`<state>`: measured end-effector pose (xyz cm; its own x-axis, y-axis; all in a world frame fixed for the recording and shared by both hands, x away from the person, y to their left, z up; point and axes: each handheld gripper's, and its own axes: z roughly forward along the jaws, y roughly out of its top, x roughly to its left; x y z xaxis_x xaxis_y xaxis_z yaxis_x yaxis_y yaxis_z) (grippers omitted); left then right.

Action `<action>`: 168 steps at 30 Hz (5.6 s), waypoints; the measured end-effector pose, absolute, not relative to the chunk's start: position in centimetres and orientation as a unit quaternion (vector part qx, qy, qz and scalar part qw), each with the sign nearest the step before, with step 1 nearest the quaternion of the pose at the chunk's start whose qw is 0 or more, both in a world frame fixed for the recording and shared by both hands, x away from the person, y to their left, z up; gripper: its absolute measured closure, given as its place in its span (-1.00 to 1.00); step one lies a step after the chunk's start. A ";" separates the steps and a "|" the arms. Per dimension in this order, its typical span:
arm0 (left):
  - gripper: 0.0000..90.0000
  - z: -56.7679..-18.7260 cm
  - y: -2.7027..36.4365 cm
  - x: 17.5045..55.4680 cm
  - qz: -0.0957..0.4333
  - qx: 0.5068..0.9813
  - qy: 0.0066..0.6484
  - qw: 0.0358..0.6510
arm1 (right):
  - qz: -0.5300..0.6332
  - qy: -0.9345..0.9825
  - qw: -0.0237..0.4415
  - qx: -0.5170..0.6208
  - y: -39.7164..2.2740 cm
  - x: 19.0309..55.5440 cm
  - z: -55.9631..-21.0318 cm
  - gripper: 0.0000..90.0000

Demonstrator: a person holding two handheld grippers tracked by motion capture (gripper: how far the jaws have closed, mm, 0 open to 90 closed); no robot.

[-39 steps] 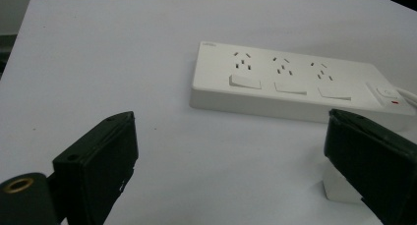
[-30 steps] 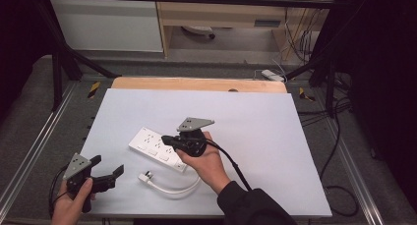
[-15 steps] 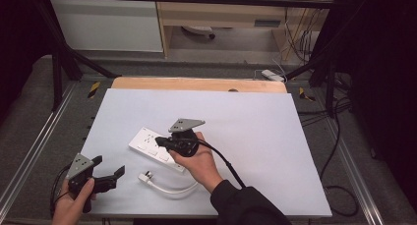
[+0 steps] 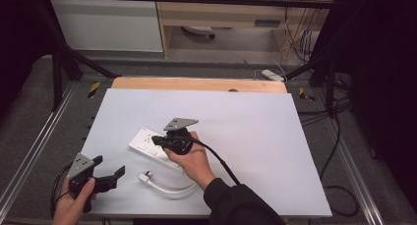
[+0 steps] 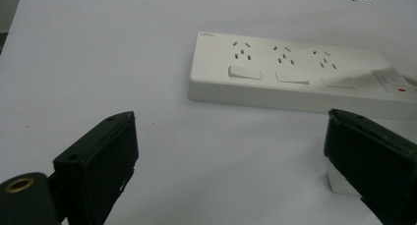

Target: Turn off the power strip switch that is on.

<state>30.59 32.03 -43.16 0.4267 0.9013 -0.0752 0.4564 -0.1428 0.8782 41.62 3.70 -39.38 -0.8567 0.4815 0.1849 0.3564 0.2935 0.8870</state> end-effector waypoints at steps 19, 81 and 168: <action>-0.86 -43.2 31.9 30.7 0.243 0.715 0.475 0.452 | 0.513 0.814 0.053 0.267 5.9 43.1 -40.8 1.00; -0.85 -43.1 31.7 30.7 0.242 0.720 0.468 0.451 | 0.429 0.861 0.048 0.270 11.1 45.5 -42.7 1.00; -0.85 -43.3 31.4 30.7 0.241 0.729 0.463 0.443 | 0.514 0.816 0.062 0.259 5.3 43.9 -39.4 1.00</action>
<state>30.71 31.44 -43.28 0.4553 0.8884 -0.0590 0.4617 -0.1789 0.8688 43.94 5.32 -39.40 -0.8577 0.4871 0.1645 0.3589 0.3381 0.8700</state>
